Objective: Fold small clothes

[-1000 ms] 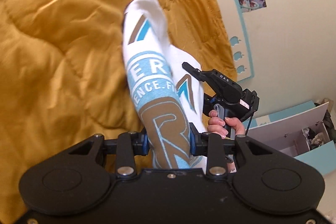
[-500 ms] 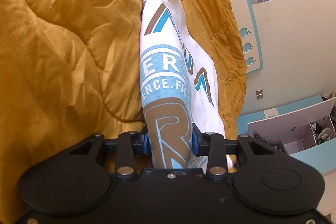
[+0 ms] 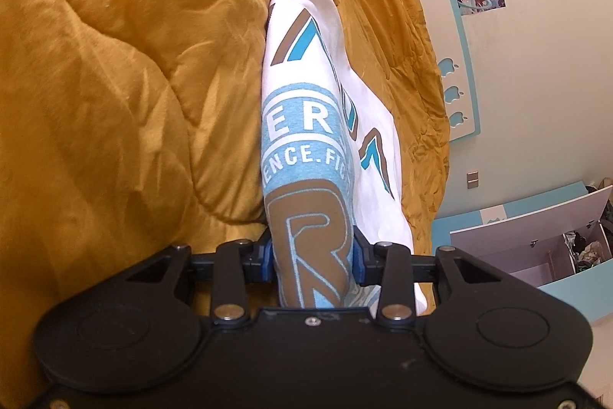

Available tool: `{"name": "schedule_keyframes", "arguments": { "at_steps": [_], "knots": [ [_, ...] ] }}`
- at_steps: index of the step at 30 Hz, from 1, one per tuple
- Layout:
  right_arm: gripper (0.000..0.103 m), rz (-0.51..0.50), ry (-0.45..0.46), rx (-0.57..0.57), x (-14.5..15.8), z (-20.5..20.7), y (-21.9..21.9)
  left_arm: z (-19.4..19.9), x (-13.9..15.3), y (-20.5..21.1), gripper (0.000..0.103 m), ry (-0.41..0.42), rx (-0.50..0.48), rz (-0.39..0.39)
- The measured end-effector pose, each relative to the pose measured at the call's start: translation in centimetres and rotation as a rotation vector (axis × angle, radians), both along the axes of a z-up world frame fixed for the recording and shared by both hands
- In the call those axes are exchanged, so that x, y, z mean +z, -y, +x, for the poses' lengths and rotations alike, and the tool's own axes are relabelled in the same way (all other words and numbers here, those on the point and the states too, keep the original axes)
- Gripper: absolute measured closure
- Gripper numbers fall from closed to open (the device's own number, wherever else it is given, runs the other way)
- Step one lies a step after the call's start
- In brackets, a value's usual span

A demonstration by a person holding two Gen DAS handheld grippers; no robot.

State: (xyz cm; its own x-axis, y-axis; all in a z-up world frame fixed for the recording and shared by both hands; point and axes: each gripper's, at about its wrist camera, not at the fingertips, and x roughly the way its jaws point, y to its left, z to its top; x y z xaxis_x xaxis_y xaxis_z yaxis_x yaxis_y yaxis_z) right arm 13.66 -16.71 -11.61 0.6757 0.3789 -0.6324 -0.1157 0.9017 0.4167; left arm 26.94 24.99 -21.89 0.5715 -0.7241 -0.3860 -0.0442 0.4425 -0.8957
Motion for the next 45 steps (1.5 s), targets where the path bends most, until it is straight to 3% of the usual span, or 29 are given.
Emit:
{"name": "schedule_keyframes", "arguments": {
  "at_steps": [3, 6, 8, 10, 12, 16, 18, 21, 22, 25, 27, 30, 32, 36, 41, 43, 45],
  "knots": [
    [0.065, -0.084, 0.027, 0.056, -0.7, 0.8, -1.2, -0.1, 0.0, -0.1, 0.063, 0.000, 0.001, -0.003],
    [0.095, -0.150, 0.031, 0.113, -1.0, 2.0, -1.8, -0.1, -0.2, -0.2, 0.064, 0.000, 0.005, -0.013],
    [0.096, -0.165, 0.027, 0.089, -0.4, 2.2, -1.8, -0.2, 0.1, -0.2, 0.068, 0.012, 0.004, -0.014],
    [0.096, -0.146, 0.099, 0.065, 1.9, 1.0, -1.3, -0.3, 0.7, -0.4, 0.070, 0.038, -0.001, -0.029],
    [0.096, -0.238, 0.140, 0.099, 3.5, 1.1, -2.4, -0.1, 1.0, -0.5, 0.070, 0.031, -0.020, -0.025],
    [0.097, -0.317, -0.027, 0.108, -0.5, 2.5, -2.1, 0.9, 0.7, 0.1, 0.068, -0.032, -0.114, 0.087],
    [0.097, -0.276, -0.065, 0.098, -2.0, 2.2, -1.5, 1.4, 1.1, 0.0, 0.068, -0.055, -0.149, 0.098],
    [0.095, -0.274, -0.032, 0.066, -0.1, 1.4, -1.1, 1.6, 3.0, -0.3, 0.067, -0.040, -0.190, 0.171],
    [0.090, -0.272, 0.004, 0.042, 1.1, 1.1, -0.8, 1.2, 4.1, -0.4, 0.067, -0.021, -0.192, 0.204],
    [0.089, -0.234, 0.142, -0.008, 5.1, 0.2, -0.1, -0.2, 7.6, 0.0, 0.066, 0.049, -0.180, 0.314],
    [0.089, -0.170, 0.202, 0.020, 6.9, 0.5, -0.5, -1.2, 9.6, 1.0, 0.067, 0.097, -0.167, 0.403],
    [0.088, -0.167, 0.211, 0.092, 7.3, 1.5, -2.8, -2.9, 12.5, 2.2, 0.068, 0.177, -0.126, 0.548],
    [0.088, -0.192, 0.188, 0.139, 6.1, 2.4, -4.3, -3.8, 13.7, 2.3, 0.068, 0.203, -0.076, 0.578],
    [0.088, -0.199, 0.075, 0.147, 2.4, 3.4, -5.6, -3.8, 13.1, 3.5, 0.067, 0.225, -0.096, 0.462],
    [0.088, -0.170, -0.070, 0.153, -1.0, 2.8, -4.9, -1.9, 7.7, 5.6, 0.067, 0.077, -0.203, 0.512],
    [0.088, -0.139, -0.098, 0.147, -1.8, 2.7, -4.4, -1.3, 6.0, 4.8, 0.067, 0.002, -0.202, 0.449],
    [0.088, -0.117, -0.111, 0.137, -1.7, 2.7, -4.1, -0.9, 5.5, 4.1, 0.072, 0.003, -0.214, 0.425]
  ]
}}
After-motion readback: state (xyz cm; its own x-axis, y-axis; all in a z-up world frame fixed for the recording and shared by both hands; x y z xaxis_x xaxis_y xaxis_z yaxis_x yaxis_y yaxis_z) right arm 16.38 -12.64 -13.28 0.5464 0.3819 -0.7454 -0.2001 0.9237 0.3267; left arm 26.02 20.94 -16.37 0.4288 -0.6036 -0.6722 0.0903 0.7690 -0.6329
